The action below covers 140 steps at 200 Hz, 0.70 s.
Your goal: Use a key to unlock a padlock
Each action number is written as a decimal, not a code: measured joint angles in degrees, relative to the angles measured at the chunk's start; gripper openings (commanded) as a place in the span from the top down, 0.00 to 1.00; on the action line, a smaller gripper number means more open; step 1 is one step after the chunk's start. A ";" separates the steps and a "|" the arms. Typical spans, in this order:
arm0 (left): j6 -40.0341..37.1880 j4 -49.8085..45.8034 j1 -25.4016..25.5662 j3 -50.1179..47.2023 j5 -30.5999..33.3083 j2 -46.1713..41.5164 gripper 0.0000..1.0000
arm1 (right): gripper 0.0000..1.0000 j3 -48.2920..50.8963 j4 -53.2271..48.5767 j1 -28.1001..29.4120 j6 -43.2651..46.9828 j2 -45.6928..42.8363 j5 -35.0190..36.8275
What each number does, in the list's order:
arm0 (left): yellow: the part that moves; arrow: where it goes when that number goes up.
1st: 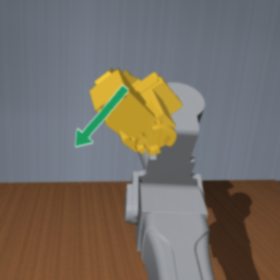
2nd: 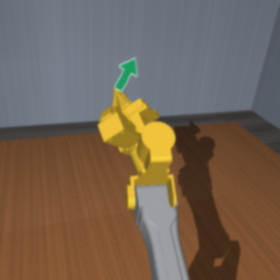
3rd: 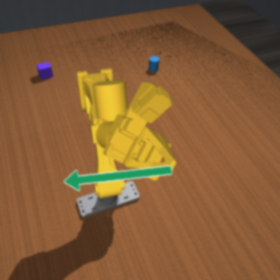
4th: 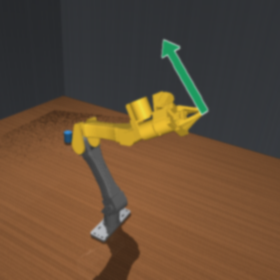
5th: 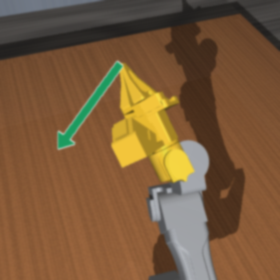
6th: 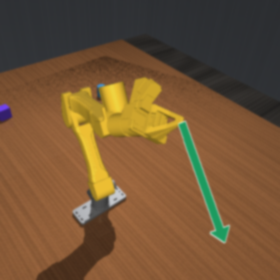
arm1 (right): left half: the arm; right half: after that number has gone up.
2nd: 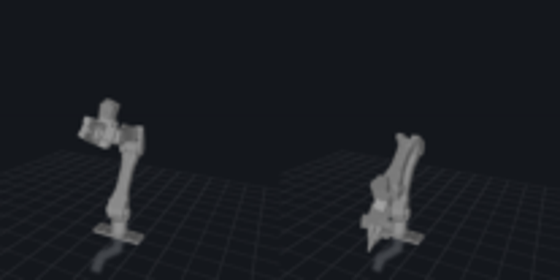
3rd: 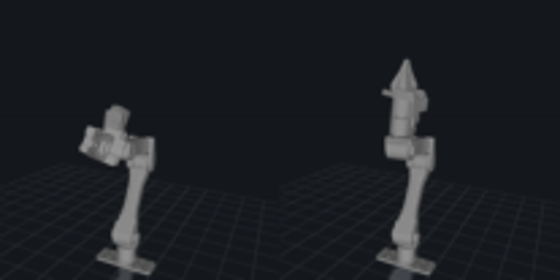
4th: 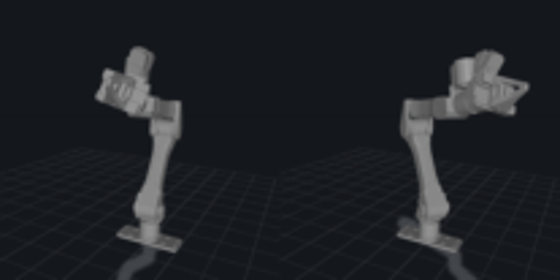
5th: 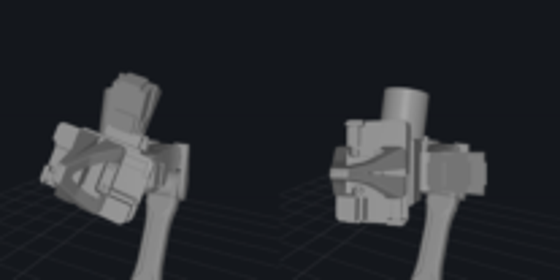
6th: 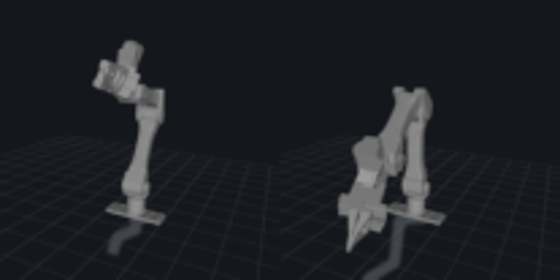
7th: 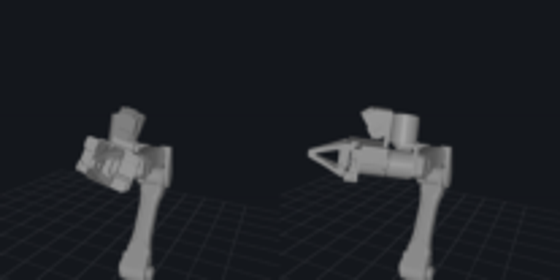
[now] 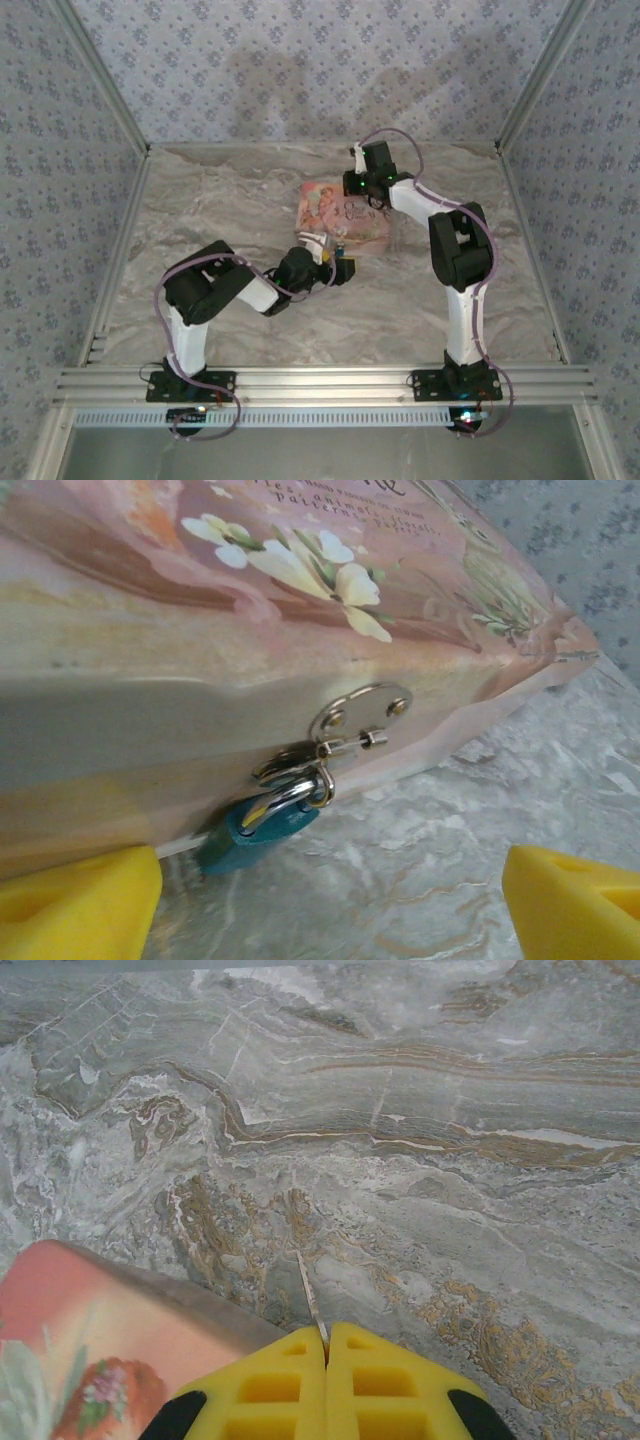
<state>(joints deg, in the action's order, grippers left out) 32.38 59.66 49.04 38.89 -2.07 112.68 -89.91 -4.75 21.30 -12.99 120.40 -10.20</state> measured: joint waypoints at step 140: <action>4.63 4.57 -0.66 1.95 -11.28 2.95 0.16 | 1.00 0.42 -0.68 0.11 1.25 -0.87 0.42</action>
<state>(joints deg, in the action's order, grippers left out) 37.01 64.23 48.38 40.84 -13.34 115.63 -89.49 -5.43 21.41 -11.75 119.52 -9.78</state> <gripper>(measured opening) 0.839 0.064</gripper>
